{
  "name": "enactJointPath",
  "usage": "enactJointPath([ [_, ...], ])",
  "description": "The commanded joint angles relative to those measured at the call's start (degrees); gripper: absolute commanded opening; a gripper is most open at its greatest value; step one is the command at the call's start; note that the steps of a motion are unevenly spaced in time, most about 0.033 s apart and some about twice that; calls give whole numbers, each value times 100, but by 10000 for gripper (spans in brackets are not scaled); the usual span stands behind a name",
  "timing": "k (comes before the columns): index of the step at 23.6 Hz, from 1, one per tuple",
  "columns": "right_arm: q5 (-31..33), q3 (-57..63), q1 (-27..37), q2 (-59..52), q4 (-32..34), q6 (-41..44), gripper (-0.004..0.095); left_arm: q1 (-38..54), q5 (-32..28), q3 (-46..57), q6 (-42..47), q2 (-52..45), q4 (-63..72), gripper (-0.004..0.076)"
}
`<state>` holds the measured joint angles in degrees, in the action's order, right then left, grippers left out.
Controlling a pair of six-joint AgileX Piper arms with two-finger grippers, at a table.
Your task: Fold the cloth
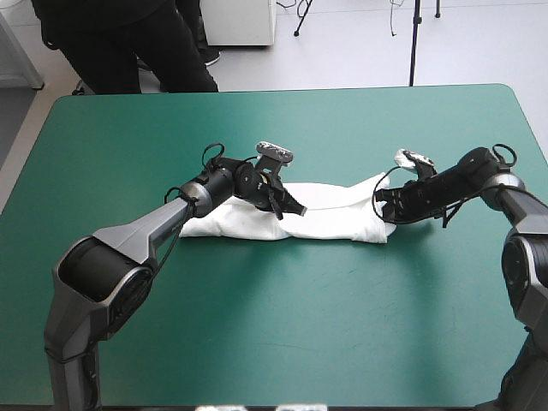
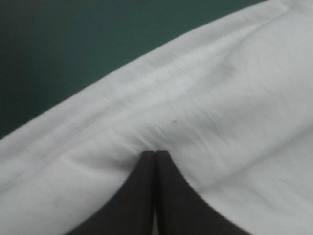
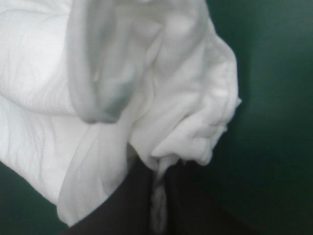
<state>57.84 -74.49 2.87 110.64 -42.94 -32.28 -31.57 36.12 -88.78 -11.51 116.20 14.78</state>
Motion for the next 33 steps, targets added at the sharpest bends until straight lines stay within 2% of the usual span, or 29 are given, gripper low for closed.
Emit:
enactJointPath([
  [1,415,-273,-63,-216,-176,-90,-17,-28,326,-84,-10,-182,118,-7],
  [14,1370,-1899,-84,-840,-543,460,-17,-28,464,-84,-116,-220,327,-7],
  [16,1370,-2064,-165,-898,-712,460,-17,-28,453,-84,-185,-220,414,-7],
  [22,1360,-2170,-309,-911,-675,460,-17,-28,383,-84,-198,-269,361,-7],
  [24,1360,-2170,-309,-911,-665,460,-16,99,601,-175,-198,-552,292,-7],
  [26,1360,-2193,-352,-911,-744,464,-15,304,1176,-379,-208,-1027,14,-7],
  [29,1312,-2434,-708,-900,-846,593,-15,754,1777,-483,94,-2112,-168,-7],
  [33,921,-2630,-1212,-892,-795,842,-15,974,2086,-483,121,-2980,-208,-7],
])
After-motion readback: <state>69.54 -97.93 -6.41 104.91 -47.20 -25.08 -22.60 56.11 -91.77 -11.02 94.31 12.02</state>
